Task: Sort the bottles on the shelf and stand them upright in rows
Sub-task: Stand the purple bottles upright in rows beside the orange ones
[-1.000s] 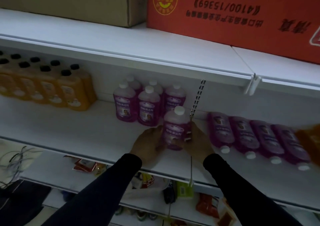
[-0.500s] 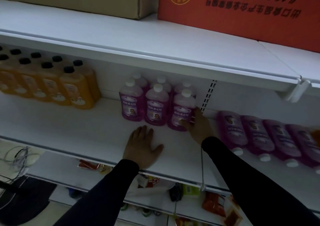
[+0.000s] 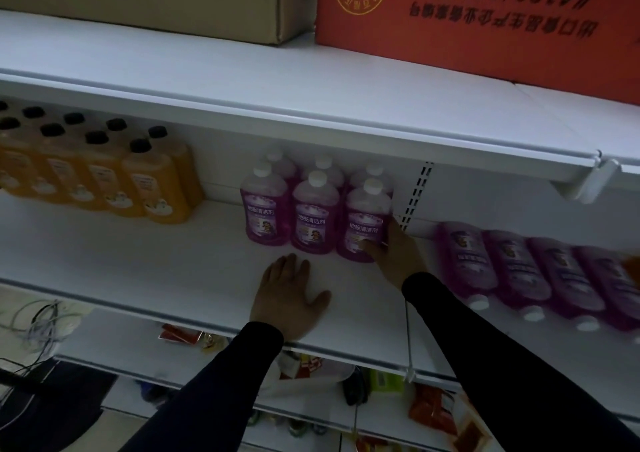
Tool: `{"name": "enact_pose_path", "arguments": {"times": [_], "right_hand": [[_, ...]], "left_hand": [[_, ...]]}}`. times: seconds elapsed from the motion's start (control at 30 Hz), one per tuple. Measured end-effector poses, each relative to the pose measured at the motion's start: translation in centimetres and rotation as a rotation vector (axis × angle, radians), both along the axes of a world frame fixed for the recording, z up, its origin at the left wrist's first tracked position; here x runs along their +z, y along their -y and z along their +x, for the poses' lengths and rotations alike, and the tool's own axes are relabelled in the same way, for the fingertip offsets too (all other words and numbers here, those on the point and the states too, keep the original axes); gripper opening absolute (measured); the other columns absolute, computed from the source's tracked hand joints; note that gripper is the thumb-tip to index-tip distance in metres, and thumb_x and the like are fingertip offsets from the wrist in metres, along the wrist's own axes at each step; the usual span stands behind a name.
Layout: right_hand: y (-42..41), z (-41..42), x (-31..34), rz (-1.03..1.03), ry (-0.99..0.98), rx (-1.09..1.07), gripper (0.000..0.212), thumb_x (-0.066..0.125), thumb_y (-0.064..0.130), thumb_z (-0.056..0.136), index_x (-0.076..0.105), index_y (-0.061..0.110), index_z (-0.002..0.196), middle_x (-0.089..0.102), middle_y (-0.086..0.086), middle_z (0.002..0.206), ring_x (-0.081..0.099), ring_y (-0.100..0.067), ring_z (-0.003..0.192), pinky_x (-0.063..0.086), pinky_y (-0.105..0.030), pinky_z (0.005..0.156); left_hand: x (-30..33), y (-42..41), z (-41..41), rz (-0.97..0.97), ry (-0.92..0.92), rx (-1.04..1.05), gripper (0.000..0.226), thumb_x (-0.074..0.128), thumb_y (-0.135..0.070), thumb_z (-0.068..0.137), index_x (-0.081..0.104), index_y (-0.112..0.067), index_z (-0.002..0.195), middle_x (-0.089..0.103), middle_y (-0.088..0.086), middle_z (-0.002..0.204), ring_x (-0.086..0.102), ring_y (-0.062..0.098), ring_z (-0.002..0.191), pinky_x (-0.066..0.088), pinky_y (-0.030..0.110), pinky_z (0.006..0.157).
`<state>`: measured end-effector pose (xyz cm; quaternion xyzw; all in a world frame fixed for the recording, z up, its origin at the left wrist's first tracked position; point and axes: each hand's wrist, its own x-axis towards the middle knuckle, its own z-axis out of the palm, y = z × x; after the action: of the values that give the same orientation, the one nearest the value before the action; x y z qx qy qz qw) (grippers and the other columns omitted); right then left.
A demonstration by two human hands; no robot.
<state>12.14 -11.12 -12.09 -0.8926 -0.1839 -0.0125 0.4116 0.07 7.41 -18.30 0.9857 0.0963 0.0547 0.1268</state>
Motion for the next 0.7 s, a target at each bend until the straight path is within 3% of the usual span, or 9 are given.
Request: {"name": "enact_pose_path", "arguments": {"times": [0.07, 0.17, 0.23, 0.4, 0.5, 0.6, 0.7], "right_hand": [[0.1, -0.2, 0.1, -0.040, 0.003, -0.001, 0.066, 0.070, 0.031, 0.087, 0.040, 0.008, 0.140, 0.060, -0.011, 0.131, 0.059, -0.028, 0.116, 0.045, -0.030, 0.095], [1.6, -0.5, -0.2, -0.144, -0.033, -0.051, 0.079, 0.064, 0.044, 0.088, 0.031, 0.005, 0.147, 0.048, -0.014, 0.143, 0.047, -0.028, 0.130, 0.039, -0.037, 0.107], [3.8, -0.6, -0.5, -0.225, 0.048, -0.143, 0.073, 0.058, 0.045, 0.092, 0.032, 0.005, 0.147, 0.044, -0.017, 0.146, 0.040, -0.030, 0.134, 0.033, -0.039, 0.112], [10.0, -1.3, -1.3, -0.515, 0.274, -0.491, 0.073, 0.060, 0.048, 0.088, 0.043, -0.004, 0.137, 0.045, -0.030, 0.137, 0.042, -0.042, 0.128, 0.037, -0.049, 0.103], [11.6, -2.2, -2.5, -0.634, 0.117, -0.560, 0.081, 0.052, 0.055, 0.088, 0.036, -0.004, 0.141, 0.040, -0.030, 0.141, 0.034, -0.042, 0.133, 0.027, -0.050, 0.110], [12.3, -2.4, -2.3, -0.606, 0.109, -0.485, 0.077, 0.057, 0.051, 0.086, 0.039, -0.001, 0.140, 0.044, -0.029, 0.136, 0.037, -0.041, 0.130, 0.029, -0.046, 0.108], [13.3, -3.2, -1.8, -0.439, 0.081, -0.338, 0.073, 0.070, 0.041, 0.077, 0.045, 0.010, 0.139, 0.049, -0.016, 0.134, 0.045, -0.032, 0.124, 0.036, -0.035, 0.100]], "left_hand": [[0.0, -0.1, 0.0, 0.019, -0.007, -0.008, 0.087, 0.024, -0.073, 0.084, 0.026, -0.018, 0.152, 0.019, 0.010, 0.159, 0.014, 0.024, 0.145, 0.006, 0.036, 0.118], [0.0, -0.4, 0.0, 0.013, -0.040, -0.028, 0.084, 0.028, -0.072, 0.088, 0.023, -0.018, 0.153, 0.016, 0.009, 0.160, 0.012, 0.024, 0.146, 0.006, 0.037, 0.119], [0.2, -0.4, 0.1, 0.012, -0.058, -0.032, 0.084, 0.027, -0.072, 0.089, 0.021, -0.018, 0.153, 0.014, 0.009, 0.161, 0.010, 0.024, 0.146, 0.005, 0.038, 0.119], [1.0, 0.1, 0.2, 0.007, -0.113, -0.023, 0.081, 0.030, -0.068, 0.091, 0.020, -0.017, 0.153, 0.014, 0.009, 0.161, 0.009, 0.024, 0.147, 0.005, 0.037, 0.119], [2.1, 1.2, 0.3, -0.038, -0.107, -0.069, 0.075, 0.033, -0.063, 0.093, 0.026, -0.016, 0.151, 0.023, 0.008, 0.158, 0.019, 0.023, 0.144, 0.011, 0.034, 0.118], [3.0, 3.5, 0.4, -0.085, -0.091, -0.168, 0.069, 0.037, -0.058, 0.096, 0.029, -0.015, 0.150, 0.029, 0.006, 0.156, 0.026, 0.022, 0.142, 0.016, 0.030, 0.116], [3.5, 5.9, 0.9, -0.132, -0.087, -0.255, 0.067, 0.038, -0.056, 0.096, 0.030, -0.016, 0.150, 0.030, 0.003, 0.155, 0.028, 0.020, 0.140, 0.018, 0.026, 0.114]]}}
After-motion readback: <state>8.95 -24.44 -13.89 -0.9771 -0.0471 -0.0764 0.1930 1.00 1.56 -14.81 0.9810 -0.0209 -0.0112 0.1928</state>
